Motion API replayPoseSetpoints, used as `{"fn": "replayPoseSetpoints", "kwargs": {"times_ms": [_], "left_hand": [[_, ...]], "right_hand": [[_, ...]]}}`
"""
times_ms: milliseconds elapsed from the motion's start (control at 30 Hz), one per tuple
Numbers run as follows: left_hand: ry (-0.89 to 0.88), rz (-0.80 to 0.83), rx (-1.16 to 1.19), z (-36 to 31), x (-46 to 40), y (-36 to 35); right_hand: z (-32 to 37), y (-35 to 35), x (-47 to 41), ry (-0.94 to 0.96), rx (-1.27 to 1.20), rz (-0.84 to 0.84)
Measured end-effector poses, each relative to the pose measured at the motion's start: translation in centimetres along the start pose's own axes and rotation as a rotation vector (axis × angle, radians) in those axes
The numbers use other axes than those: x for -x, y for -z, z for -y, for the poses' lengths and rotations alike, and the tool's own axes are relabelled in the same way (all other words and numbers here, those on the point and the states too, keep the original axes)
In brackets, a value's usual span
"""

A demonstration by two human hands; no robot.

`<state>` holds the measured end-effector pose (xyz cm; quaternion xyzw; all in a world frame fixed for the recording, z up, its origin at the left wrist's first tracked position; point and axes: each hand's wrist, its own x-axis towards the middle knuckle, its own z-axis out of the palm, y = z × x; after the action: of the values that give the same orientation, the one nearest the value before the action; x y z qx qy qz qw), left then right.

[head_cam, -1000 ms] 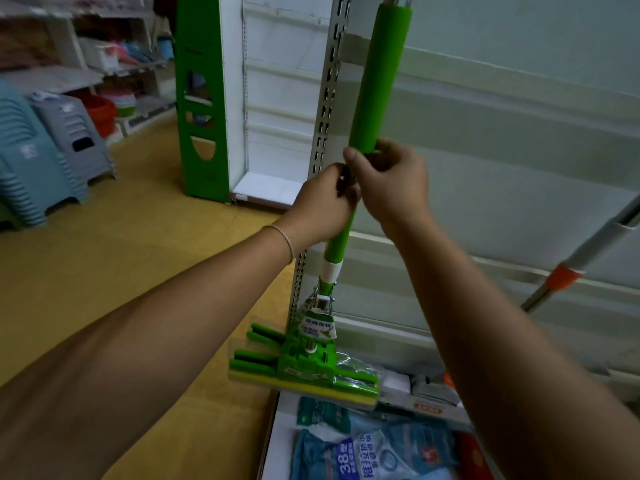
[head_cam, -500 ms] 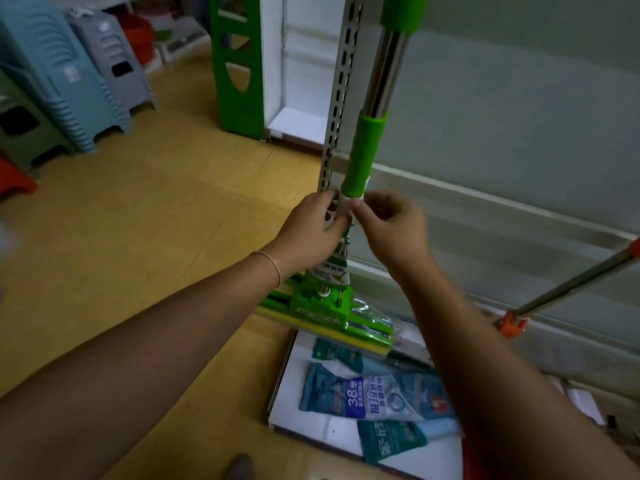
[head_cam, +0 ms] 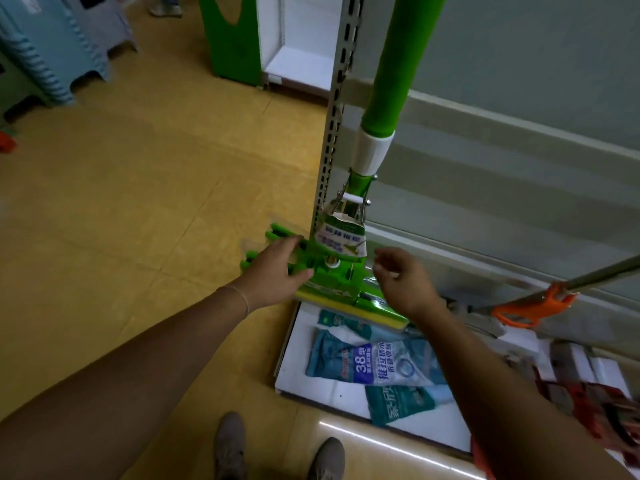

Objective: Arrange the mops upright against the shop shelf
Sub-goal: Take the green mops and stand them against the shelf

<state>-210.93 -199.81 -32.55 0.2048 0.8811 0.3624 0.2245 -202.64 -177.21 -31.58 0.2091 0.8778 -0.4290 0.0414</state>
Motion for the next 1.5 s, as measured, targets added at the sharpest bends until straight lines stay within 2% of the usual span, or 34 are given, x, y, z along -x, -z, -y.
{"fn": "replayPoseSetpoints", "kwargs": {"times_ms": [100, 267, 367, 433, 600, 733, 833, 1000, 1100, 1333, 1500], "left_hand": [[-0.03, 0.018, 0.007, 0.9, -1.7, -0.8], [-0.137, 0.018, 0.156, 0.8, -4.2, -2.4], [-0.018, 0.021, 0.198, 0.3, -4.5, -3.8], [0.053, -0.041, 0.159, 0.2, -4.0, -4.8], [0.045, -0.265, 0.231, 0.2, -0.9, -6.3], [0.027, -0.327, 0.328, 0.0, 1.8, -6.9], [0.051, -0.318, 0.396, -0.6, 2.9, -6.9], [0.122, -0.262, 0.211, -0.4, 3.2, -6.2], [0.153, -0.278, 0.191, 0.0, 3.0, -6.6], [0.105, -0.249, 0.202, 1.4, 1.1, -6.9], [0.05, -0.158, 0.212, 0.9, -0.6, -5.9]], "right_hand": [[-0.6, -2.1, -0.6, 0.002, 0.105, 0.128], [-0.3, -4.7, -1.3, 0.013, 0.181, 0.167], [-0.1, -5.8, -1.5, 0.027, 0.232, 0.139], [0.3, -6.5, -1.1, 0.051, 0.269, 0.098], [-0.4, -8.5, 0.6, 0.031, 0.37, 0.089], [-0.5, -9.2, 2.4, 0.049, 0.42, 0.115], [-0.3, -9.0, 3.3, 0.048, 0.335, 0.116], [-1.2, -8.1, 4.2, 0.032, 0.244, 0.144], [-1.4, -7.6, 4.5, 0.061, 0.247, 0.167], [-1.5, -6.8, 2.5, 0.039, 0.24, 0.197], [-1.5, -6.3, 0.9, -0.004, 0.198, 0.185]]}}
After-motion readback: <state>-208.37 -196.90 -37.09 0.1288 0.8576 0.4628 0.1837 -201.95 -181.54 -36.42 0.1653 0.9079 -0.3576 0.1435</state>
